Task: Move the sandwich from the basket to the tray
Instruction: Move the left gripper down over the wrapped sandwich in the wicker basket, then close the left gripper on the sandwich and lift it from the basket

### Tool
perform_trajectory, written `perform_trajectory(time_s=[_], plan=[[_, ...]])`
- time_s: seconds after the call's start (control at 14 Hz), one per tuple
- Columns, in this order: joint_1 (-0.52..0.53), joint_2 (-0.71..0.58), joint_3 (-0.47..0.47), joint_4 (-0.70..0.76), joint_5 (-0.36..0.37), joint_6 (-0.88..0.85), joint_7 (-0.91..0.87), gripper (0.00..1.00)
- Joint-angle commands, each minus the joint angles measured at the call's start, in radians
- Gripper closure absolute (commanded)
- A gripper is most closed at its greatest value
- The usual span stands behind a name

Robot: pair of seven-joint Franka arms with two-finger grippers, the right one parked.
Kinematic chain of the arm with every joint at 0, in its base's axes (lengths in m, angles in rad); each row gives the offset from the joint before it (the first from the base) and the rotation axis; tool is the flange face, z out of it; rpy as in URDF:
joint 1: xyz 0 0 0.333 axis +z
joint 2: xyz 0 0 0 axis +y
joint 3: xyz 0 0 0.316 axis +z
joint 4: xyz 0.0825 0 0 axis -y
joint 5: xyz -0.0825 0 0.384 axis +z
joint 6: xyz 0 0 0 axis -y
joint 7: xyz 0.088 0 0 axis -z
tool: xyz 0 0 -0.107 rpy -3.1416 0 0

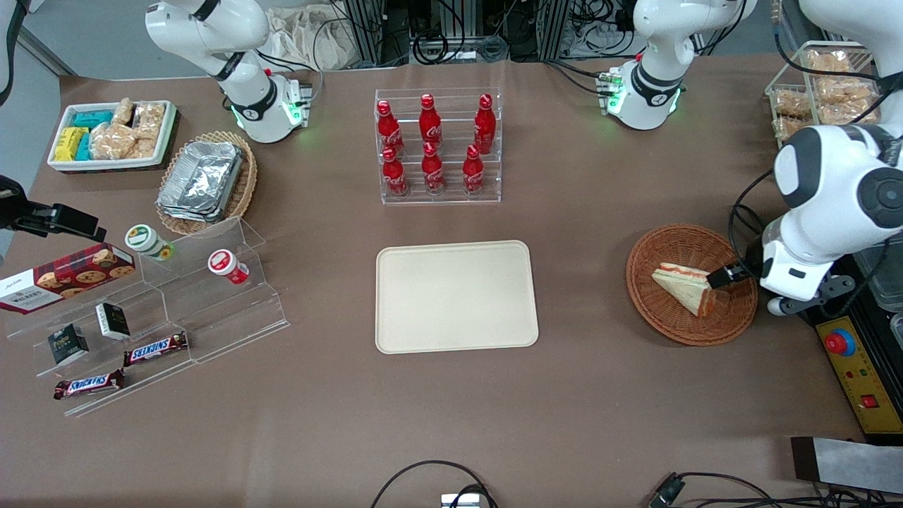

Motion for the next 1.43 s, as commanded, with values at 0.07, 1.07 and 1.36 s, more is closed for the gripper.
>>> perform_trajectory(time_s=[0.07,1.07,1.36], plan=[[0.013,-0.043,0.003,-0.169,-0.001,0.189,-0.022,0.0],[0.042,0.132,0.003,-0.211,0.003,0.411,-0.018,0.0],[0.042,0.143,0.003,-0.208,0.003,0.371,-0.009,0.65]])
